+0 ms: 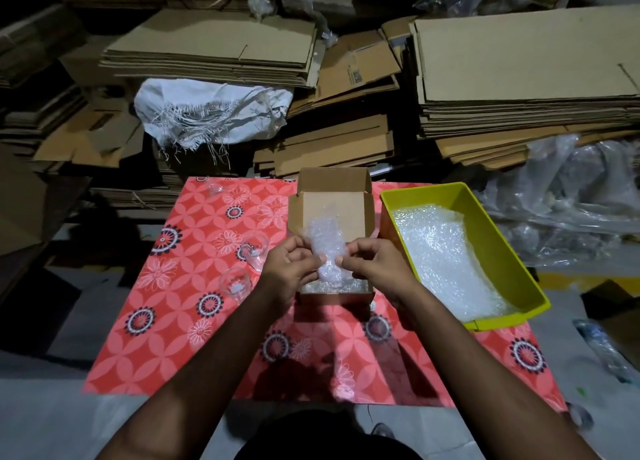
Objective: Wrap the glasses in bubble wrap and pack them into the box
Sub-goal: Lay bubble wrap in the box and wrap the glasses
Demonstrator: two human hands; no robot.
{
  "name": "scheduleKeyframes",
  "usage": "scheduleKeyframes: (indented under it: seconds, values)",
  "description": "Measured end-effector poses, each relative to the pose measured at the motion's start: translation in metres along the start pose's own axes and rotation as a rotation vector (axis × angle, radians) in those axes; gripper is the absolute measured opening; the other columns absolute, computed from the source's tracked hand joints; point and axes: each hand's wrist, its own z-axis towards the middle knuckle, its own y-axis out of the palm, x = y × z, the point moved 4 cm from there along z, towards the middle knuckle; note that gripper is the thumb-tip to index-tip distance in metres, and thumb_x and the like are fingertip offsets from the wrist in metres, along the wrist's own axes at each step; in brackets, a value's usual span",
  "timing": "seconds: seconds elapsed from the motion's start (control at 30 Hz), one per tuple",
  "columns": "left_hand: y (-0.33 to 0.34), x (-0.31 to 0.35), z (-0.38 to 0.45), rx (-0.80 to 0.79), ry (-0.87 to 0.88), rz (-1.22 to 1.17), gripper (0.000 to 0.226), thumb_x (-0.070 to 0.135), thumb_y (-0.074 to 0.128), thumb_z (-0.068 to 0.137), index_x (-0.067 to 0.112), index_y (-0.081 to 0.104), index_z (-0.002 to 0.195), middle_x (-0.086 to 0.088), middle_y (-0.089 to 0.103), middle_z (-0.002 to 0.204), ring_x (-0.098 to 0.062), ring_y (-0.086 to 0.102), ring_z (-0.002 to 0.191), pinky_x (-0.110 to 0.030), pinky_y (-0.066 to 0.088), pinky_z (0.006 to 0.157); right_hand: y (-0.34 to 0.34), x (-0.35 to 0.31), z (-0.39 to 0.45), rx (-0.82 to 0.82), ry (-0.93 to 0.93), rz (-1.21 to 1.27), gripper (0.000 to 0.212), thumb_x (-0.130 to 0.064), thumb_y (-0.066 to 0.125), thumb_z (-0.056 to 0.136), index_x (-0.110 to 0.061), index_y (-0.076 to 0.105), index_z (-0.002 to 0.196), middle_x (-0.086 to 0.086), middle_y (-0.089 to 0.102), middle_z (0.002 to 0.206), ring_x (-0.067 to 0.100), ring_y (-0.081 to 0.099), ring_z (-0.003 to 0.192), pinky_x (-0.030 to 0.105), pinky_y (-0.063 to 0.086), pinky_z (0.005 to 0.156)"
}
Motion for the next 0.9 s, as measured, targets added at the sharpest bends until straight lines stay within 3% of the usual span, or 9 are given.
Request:
scheduleKeyframes:
  seconds: [0.07,0.13,0.23,0.37,0.47,0.6,0.73,0.9]
  values:
    - [0.001,-0.002,-0.002,-0.018,0.004,0.037,0.025,0.0,0.066,0.091,-0.003,0.057,0.114,-0.012,0.07,0.089,-0.02,0.067,0.073,-0.031,0.055,0.067,-0.001,-0.002,0.002,0.018,0.008,-0.048,0.014,-0.013,0.079,0.081,-0.015,0.069,0.071,-0.002,0.062,0.071,0.011,0.055,0.069,0.032,0.045,0.067]
    - [0.002,-0.001,-0.001,-0.03,0.01,0.054,0.01,0.006,0.066,0.093,0.005,0.064,0.103,-0.006,0.065,0.078,-0.015,0.061,0.064,-0.028,0.053,0.062,-0.004,-0.004,0.005,0.004,0.014,-0.123,0.015,-0.013,0.076,0.078,-0.015,0.067,0.067,-0.003,0.063,0.068,0.002,0.056,0.065,0.032,0.043,0.068]
    - [-0.002,0.003,0.005,0.029,0.038,0.093,0.007,0.012,0.068,0.093,0.008,0.065,0.088,-0.012,0.06,0.071,-0.018,0.058,0.062,-0.025,0.053,0.058,-0.004,-0.008,0.006,-0.037,0.016,-0.157,0.015,-0.025,0.072,0.073,-0.019,0.062,0.065,0.003,0.054,0.066,0.013,0.052,0.064,0.034,0.046,0.064]
    - [-0.003,0.005,0.007,0.069,0.049,0.024,0.01,0.007,0.062,0.097,0.001,0.061,0.089,-0.012,0.067,0.067,-0.021,0.066,0.064,-0.024,0.058,0.062,0.005,-0.009,0.002,-0.086,0.044,0.022,0.021,-0.015,0.08,0.083,-0.015,0.064,0.097,0.008,0.067,0.082,0.023,0.072,0.08,0.038,0.061,0.07]
    - [-0.002,0.003,0.004,0.04,0.018,-0.025,0.014,0.001,0.051,0.101,0.002,0.058,0.088,-0.015,0.065,0.069,-0.022,0.07,0.064,-0.026,0.059,0.061,0.009,-0.009,0.0,-0.054,0.006,0.081,0.017,-0.008,0.077,0.087,-0.004,0.067,0.1,0.016,0.072,0.082,0.028,0.075,0.078,0.033,0.059,0.066]
    - [-0.009,0.002,0.004,-0.033,0.059,0.012,0.006,0.005,0.057,0.099,0.002,0.061,0.102,-0.013,0.06,0.077,-0.022,0.068,0.068,-0.027,0.056,0.064,0.008,-0.01,0.002,-0.077,0.046,0.039,0.01,-0.009,0.076,0.087,-0.006,0.066,0.088,0.01,0.068,0.075,0.023,0.071,0.073,0.026,0.052,0.057]
    - [-0.013,0.011,0.004,-0.136,0.121,0.244,0.027,0.018,0.063,0.094,-0.005,0.065,0.109,-0.015,0.065,0.079,-0.017,0.062,0.064,-0.027,0.05,0.061,0.01,-0.011,0.003,-0.184,0.052,-0.072,0.015,-0.017,0.076,0.088,-0.009,0.072,0.099,-0.016,0.061,0.063,0.003,0.057,0.064,0.022,0.046,0.059]
    - [-0.019,0.025,0.006,-0.284,0.098,0.455,0.015,0.02,0.06,0.097,0.008,0.068,0.103,-0.009,0.067,0.077,-0.015,0.061,0.067,-0.029,0.051,0.064,0.013,-0.012,0.007,-0.23,0.066,-0.075,0.007,-0.01,0.076,0.087,-0.007,0.07,0.086,-0.013,0.055,0.054,0.003,0.049,0.052,0.02,0.04,0.054]
